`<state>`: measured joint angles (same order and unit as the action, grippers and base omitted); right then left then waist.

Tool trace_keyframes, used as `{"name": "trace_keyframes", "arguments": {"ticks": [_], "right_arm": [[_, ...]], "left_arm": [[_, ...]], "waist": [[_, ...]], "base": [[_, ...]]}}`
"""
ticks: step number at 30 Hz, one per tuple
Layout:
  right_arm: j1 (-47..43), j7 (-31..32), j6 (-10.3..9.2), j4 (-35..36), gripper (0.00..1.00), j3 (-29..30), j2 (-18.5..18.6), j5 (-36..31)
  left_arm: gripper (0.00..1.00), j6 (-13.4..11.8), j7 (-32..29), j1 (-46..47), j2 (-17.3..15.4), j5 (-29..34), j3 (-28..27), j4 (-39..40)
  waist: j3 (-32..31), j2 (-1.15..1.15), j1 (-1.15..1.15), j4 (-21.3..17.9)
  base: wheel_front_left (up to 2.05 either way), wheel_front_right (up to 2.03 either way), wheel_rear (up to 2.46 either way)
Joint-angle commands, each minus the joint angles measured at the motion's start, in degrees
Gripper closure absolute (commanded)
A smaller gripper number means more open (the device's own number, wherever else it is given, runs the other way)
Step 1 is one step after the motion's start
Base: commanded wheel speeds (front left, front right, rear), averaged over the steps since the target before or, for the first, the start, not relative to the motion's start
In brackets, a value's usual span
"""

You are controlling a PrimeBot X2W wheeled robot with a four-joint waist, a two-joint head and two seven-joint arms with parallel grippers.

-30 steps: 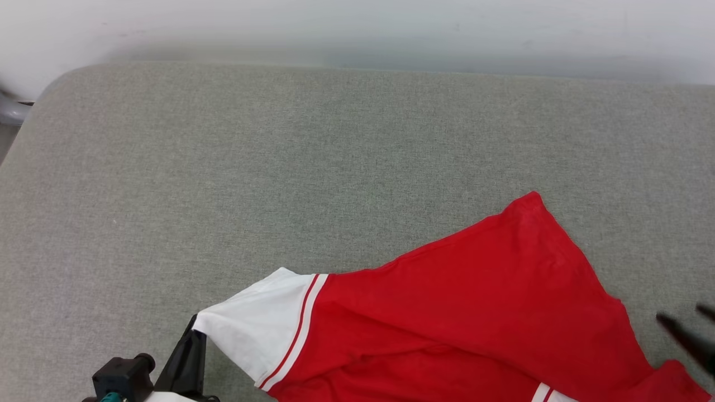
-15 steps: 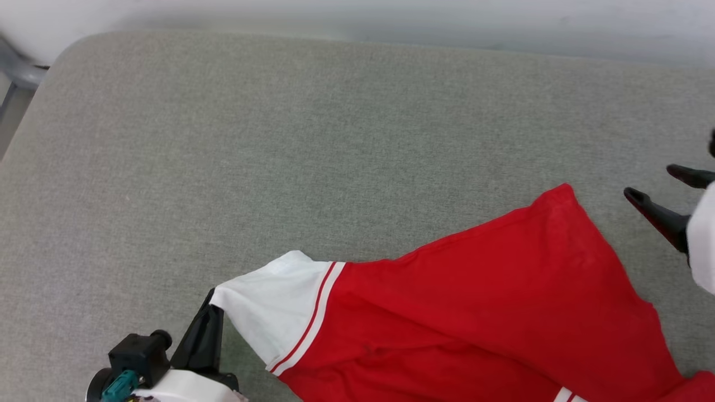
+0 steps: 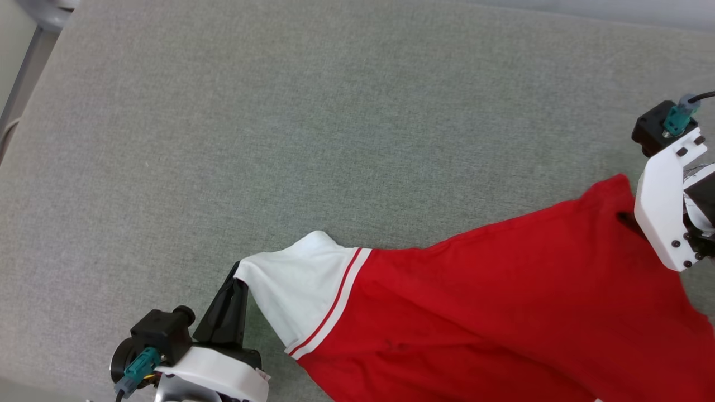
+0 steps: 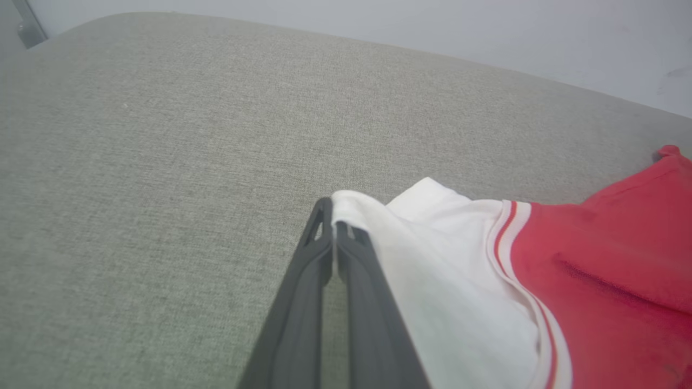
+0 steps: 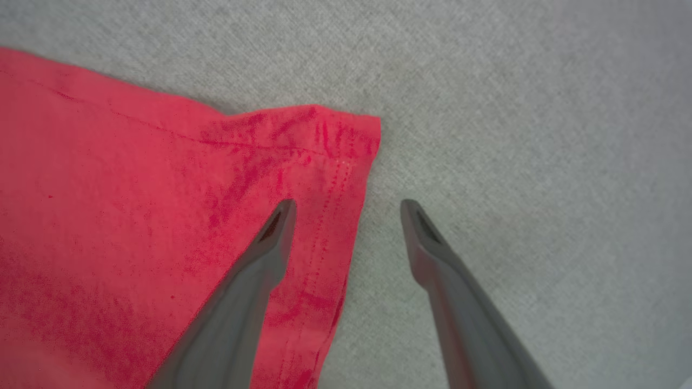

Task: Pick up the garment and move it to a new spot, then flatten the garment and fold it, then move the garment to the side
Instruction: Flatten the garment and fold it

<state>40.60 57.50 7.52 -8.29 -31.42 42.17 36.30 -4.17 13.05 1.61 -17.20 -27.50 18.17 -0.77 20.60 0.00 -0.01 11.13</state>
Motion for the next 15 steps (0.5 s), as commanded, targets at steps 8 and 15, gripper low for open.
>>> {"name": "trace_keyframes", "arguments": {"ticks": [8,15], "right_arm": [[1.81,-0.83,-0.05,-8.82,0.0,-9.85,-0.06,1.71],[0.82,-3.22,0.07,-11.38,0.58,-17.66,0.15,4.24]], "left_arm": [[1.0,0.79,0.85,2.82,1.06,0.38,0.72,-1.33],[1.0,0.9,1.25,3.24,1.33,0.28,0.65,-2.09]], "waist": [[2.83,0.0,0.01,2.02],[3.13,0.0,0.01,1.85]], "base": [[0.0,0.0,0.0],[0.0,0.0,0.0]]}}
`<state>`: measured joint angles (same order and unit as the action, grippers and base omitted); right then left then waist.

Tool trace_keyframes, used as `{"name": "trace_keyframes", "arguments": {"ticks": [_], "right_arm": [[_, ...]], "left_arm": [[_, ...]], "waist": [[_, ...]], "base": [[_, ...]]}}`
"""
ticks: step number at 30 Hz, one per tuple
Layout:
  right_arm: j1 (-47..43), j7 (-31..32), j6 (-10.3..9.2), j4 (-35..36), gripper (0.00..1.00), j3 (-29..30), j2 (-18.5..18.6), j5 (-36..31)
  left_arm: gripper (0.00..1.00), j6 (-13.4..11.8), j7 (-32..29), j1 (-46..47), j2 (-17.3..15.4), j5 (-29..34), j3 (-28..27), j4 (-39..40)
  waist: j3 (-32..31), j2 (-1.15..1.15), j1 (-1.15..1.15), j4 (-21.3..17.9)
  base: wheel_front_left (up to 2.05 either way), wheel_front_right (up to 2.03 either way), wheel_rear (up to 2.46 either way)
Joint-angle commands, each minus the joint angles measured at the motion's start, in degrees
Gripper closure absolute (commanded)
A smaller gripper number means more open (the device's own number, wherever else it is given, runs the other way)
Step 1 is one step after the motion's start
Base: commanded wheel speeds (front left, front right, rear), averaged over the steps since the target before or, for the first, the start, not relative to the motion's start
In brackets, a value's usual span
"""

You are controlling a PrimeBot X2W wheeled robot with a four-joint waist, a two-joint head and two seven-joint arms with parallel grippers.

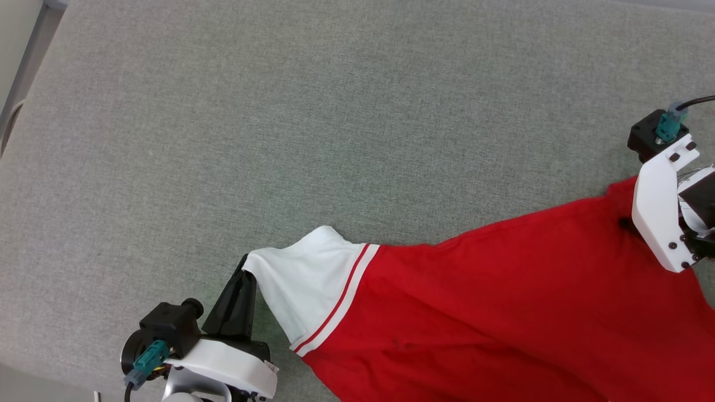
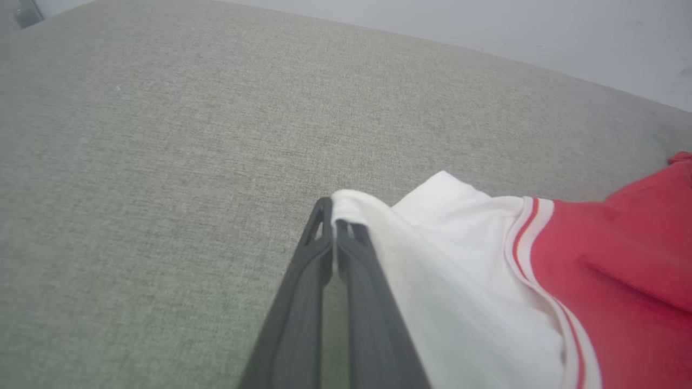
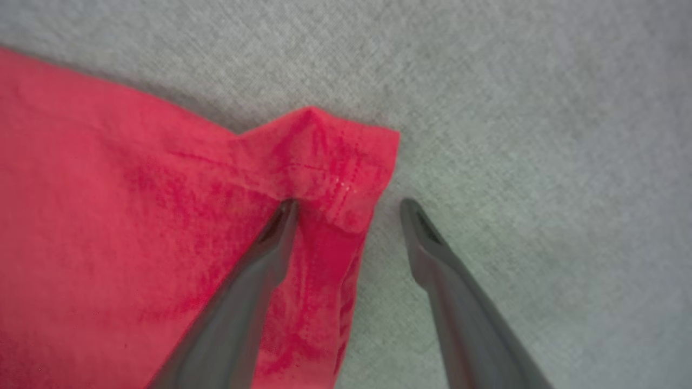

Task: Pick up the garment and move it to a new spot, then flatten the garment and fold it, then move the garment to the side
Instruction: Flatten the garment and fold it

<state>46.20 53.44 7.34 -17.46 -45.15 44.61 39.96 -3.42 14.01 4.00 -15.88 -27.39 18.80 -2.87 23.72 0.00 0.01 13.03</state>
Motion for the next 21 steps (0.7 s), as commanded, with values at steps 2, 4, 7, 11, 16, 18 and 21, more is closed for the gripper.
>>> {"name": "trace_keyframes", "arguments": {"ticks": [2,4,7,11,16,18,21], "right_arm": [[-4.14,-0.53,0.26,-2.93,1.0,-5.09,-2.34,0.91],[-2.66,-3.45,0.2,-3.43,1.0,-4.88,-2.62,1.41],[-0.57,-8.03,0.13,-3.9,1.0,-4.01,-3.18,2.22],[0.59,-12.88,0.13,-4.1,1.0,-3.73,-3.63,3.46],[0.61,-20.14,0.11,-3.07,1.0,-2.66,-3.07,4.47],[-0.13,-24.64,0.11,-2.21,1.0,-1.42,-2.7,4.99],[-0.97,-28.33,0.11,-1.13,1.0,0.52,-2.23,5.44]], "left_arm": [[1.0,0.24,0.3,0.97,0.05,0.13,0.11,-0.21],[1.0,0.29,0.35,1.06,-0.03,0.03,0.09,-0.43],[1.0,0.11,0.44,0.92,-0.34,-0.07,-0.16,-0.8],[1.0,-0.15,0.45,-0.14,-0.91,-0.22,-0.61,-0.93],[1.0,-0.62,0.29,-1.56,-2.12,-0.35,-1.34,0.32],[1.0,-0.92,0.02,-2.07,-3.27,-0.07,-1.88,1.79],[1.0,-1.11,-0.52,-1.98,-4.62,0.23,-2.37,3.8]], "waist": [[-0.07,0.0,-0.01,-0.19],[-0.27,0.0,-0.01,-0.4],[-1.23,0.0,-0.01,-0.89],[-3.59,0.0,-0.01,-1.91],[-7.11,0.0,-0.01,-3.62],[-9.14,0.0,-0.01,-4.8],[-10.68,0.0,-0.01,-5.85]], "base": [[0.0,0.0,0.0],[0.0,0.0,0.0],[0.0,0.0,0.0],[0.0,0.0,0.0],[0.0,0.0,0.0],[0.0,0.0,0.0],[0.0,0.0,0.0]]}}
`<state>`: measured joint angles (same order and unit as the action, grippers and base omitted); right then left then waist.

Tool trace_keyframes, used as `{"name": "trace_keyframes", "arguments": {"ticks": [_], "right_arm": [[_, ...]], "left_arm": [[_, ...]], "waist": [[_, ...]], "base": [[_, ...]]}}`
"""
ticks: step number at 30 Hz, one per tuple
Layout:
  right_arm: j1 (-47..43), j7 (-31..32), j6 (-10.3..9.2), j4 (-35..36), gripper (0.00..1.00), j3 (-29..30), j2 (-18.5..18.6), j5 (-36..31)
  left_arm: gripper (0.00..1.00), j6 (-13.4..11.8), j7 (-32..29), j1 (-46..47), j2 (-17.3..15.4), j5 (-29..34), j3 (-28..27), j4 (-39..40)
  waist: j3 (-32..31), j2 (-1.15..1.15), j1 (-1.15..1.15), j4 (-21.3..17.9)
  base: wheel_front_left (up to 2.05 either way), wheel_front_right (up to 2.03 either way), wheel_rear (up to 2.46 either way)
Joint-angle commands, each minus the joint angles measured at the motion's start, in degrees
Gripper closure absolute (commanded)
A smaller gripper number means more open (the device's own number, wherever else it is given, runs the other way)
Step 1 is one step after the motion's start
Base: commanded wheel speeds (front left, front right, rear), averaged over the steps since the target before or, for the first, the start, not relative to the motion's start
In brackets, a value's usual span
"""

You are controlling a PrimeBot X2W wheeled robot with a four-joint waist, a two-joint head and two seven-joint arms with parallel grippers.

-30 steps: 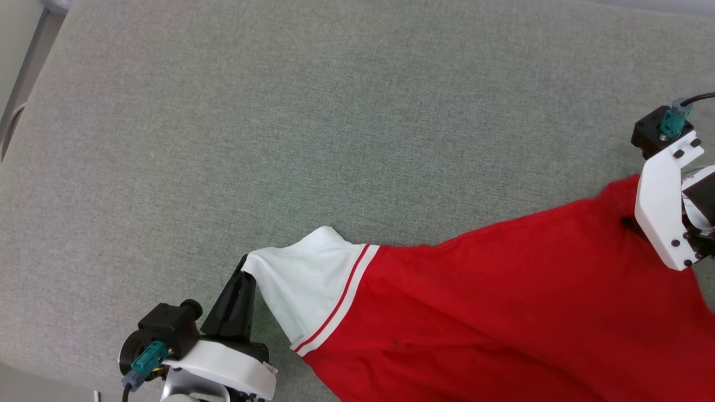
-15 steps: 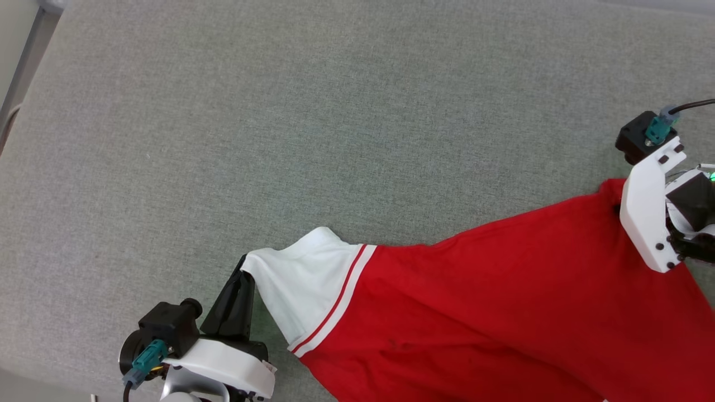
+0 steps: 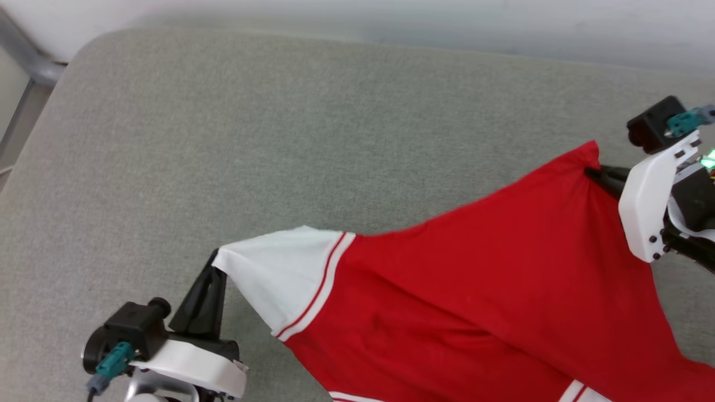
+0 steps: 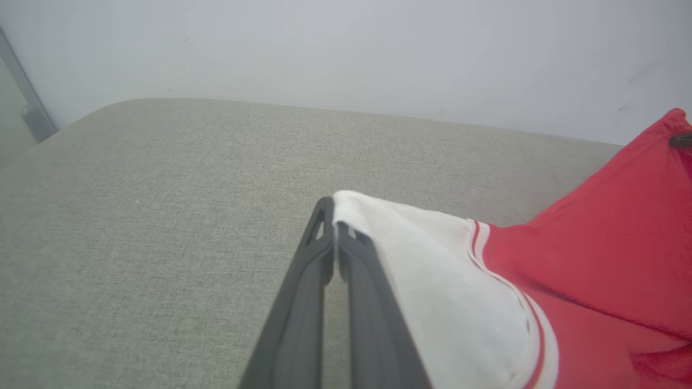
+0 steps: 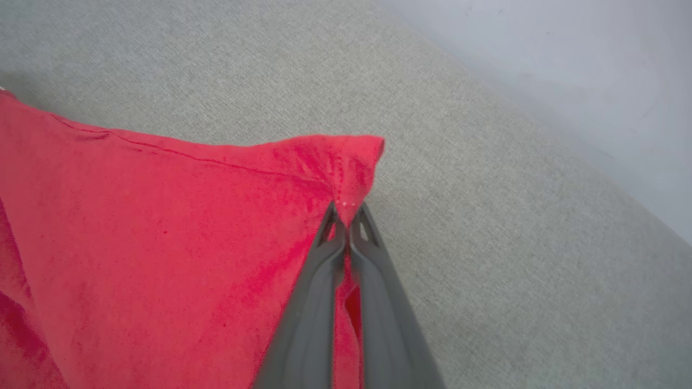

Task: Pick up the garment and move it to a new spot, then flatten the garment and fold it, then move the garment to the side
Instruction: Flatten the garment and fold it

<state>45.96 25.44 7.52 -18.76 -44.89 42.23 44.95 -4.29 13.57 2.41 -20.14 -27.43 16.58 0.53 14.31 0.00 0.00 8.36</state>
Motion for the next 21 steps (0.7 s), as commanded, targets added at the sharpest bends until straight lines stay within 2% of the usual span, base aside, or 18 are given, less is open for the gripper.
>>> {"name": "trace_keyframes", "arguments": {"ticks": [1,9,17,18,21], "right_arm": [[-1.09,-1.41,-0.07,0.69,1.0,1.01,0.31,0.55],[-3.57,-7.98,-0.07,5.14,1.0,9.1,0.49,-0.07],[-4.49,-10.3,-0.07,11.12,1.0,20.84,-1.46,-3.0],[-4.49,-10.3,-0.07,11.12,1.0,20.84,-1.46,-3.0],[-3.99,-10.28,-0.07,13.47,1.0,25.68,-2.88,-4.67]], "left_arm": [[1.0,-0.34,-0.14,-0.09,-0.8,0.4,-0.51,1.24],[1.0,-0.13,-1.83,4.98,-4.56,0.96,-3.1,8.42],[1.0,0.74,-5.71,16.4,-8.32,0.21,-6.68,14.8],[1.0,0.74,-5.71,16.4,-8.32,0.21,-6.68,14.8],[1.0,1.92,-7.39,22.39,-9.6,-0.46,-7.33,15.32]], "waist": [[-1.72,0.0,0.0,-1.54],[-4.62,0.0,0.0,-4.17],[-4.73,0.0,0.0,-6.1],[-4.73,0.0,0.0,-6.1],[-3.94,0.0,0.0,-6.63]], "base": [[0.0,0.0,0.0],[0.0,0.0,0.0],[0.0,0.0,0.0],[0.0,0.0,0.0],[0.0,0.0,0.0]]}}
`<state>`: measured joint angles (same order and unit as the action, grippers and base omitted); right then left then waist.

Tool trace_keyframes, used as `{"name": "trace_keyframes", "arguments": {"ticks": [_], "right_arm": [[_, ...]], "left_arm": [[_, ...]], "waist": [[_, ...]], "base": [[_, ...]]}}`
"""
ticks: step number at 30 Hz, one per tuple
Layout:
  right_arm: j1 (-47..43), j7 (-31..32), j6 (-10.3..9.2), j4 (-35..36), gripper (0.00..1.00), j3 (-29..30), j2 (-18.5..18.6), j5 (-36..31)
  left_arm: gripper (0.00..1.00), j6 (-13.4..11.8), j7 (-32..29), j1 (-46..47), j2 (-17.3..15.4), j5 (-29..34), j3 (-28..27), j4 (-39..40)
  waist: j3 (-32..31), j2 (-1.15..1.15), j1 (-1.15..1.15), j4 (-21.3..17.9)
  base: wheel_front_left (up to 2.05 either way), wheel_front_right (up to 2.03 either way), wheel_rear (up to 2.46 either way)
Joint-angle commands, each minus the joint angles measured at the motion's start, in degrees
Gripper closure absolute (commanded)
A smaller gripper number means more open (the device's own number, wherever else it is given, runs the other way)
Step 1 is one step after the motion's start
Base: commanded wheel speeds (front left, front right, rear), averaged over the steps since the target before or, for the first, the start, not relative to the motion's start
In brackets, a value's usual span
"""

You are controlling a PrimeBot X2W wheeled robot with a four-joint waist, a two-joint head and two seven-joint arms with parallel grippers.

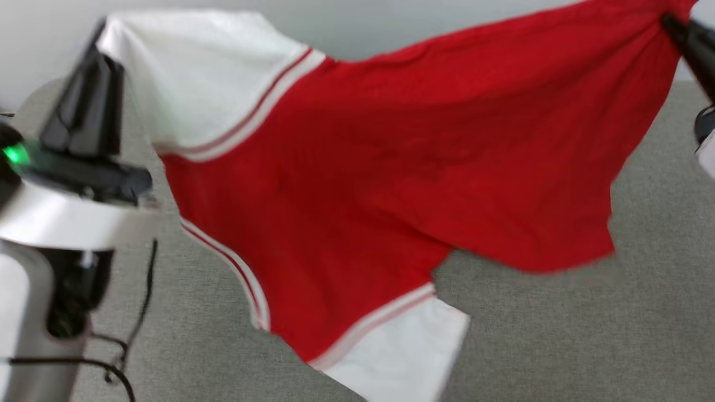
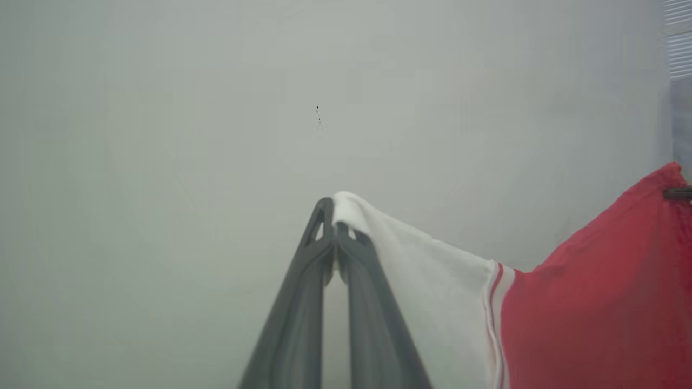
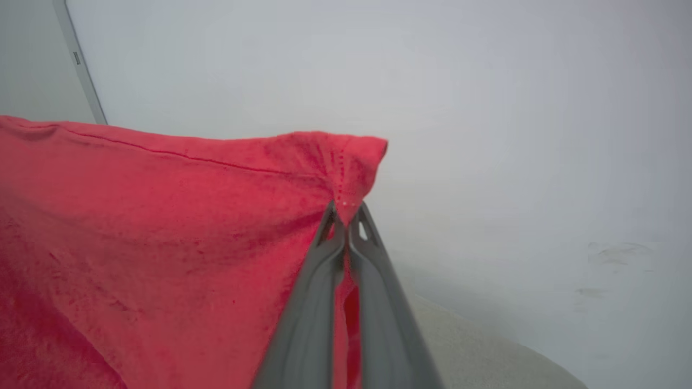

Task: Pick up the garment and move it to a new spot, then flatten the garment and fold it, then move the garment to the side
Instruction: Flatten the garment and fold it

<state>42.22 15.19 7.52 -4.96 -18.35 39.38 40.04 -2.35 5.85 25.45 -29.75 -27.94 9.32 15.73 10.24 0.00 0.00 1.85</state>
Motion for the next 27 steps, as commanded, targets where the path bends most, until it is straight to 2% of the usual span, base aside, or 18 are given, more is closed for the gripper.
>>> {"name": "trace_keyframes", "arguments": {"ticks": [1,6,12,19,27], "right_arm": [[0.07,0.02,-0.07,0.41,1.0,0.79,-0.55,-0.43],[1.75,1.03,-0.07,4.02,1.0,7.05,-3.62,-3.61],[5.95,2.66,-0.07,6.8,1.0,11.41,-7.21,-7.19],[17.19,4.78,-0.07,5.67,1.0,12.89,-8.44,-10.23],[34.25,4.43,-0.07,-0.97,1.0,11.27,-8.59,-14.24]], "left_arm": [[1.0,0.44,-0.19,1.47,-0.49,0.16,-0.21,0.19],[1.0,2.61,-2.96,12.06,-1.92,-0.02,0.29,-0.68],[1.0,4.8,-5.58,24.73,-0.9,-0.55,2.26,-3.24],[1.0,6.87,-7.64,40.48,0.23,-0.84,3.94,-9.47],[1.0,8.74,-7.5,59.9,2.33,-0.91,6.28,-20.2]], "waist": [[0.43,0.0,0.0,-0.28],[2.21,0.0,0.0,-0.69],[6.03,0.0,0.0,-0.68],[13.45,0.0,0.0,-0.65],[20.74,0.0,0.0,-0.27]], "base": [[0.0,0.0,0.0],[0.0,0.0,0.0],[0.0,0.0,0.0],[0.0,0.0,0.0],[0.0,0.0,0.0]]}}
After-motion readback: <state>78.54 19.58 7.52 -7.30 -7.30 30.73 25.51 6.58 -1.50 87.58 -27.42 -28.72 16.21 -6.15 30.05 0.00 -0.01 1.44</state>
